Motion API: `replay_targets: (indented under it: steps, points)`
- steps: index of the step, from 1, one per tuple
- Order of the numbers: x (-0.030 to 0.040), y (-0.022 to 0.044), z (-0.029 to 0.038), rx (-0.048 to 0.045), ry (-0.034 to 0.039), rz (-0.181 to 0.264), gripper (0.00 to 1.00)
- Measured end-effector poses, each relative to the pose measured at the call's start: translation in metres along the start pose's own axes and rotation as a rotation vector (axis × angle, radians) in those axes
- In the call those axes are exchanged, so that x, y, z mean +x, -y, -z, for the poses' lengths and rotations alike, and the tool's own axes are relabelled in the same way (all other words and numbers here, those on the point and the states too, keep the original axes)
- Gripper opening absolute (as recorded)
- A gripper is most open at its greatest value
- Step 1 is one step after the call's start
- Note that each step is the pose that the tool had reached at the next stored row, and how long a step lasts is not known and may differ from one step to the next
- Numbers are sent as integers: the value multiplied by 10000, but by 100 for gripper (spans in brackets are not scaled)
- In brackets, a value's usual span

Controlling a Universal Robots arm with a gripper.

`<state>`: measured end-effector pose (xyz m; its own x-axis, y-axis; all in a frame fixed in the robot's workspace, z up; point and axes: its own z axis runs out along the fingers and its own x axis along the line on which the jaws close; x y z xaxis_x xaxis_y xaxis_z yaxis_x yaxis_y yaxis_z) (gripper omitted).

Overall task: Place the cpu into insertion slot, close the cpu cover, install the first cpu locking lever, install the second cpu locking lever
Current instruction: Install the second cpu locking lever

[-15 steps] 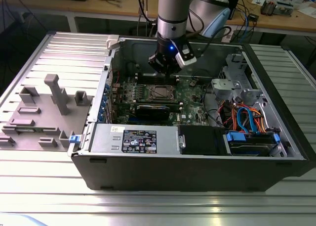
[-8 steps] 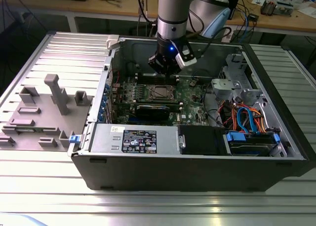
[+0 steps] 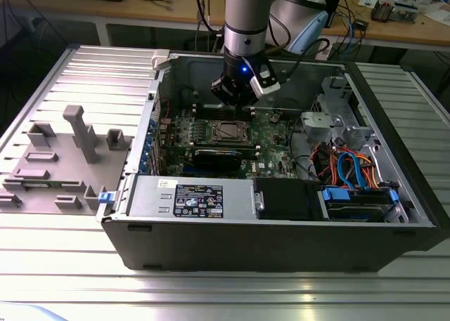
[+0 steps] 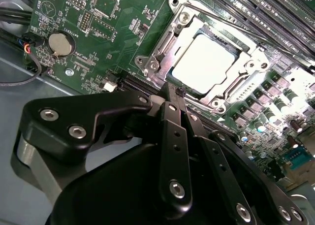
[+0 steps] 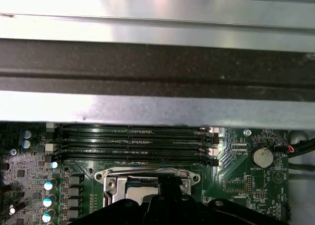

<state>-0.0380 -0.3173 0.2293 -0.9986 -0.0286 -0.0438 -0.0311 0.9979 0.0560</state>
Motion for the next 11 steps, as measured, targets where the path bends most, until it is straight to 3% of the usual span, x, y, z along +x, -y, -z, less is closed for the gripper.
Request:
replay_targets:
  steps: [7, 9, 11]
  points:
    - [1, 6, -6, 7, -2, 1, 11]
    - [-7, 2, 163, 4, -50, -7, 11]
    - [-8, 0, 207, 6, -61, -8, 11]
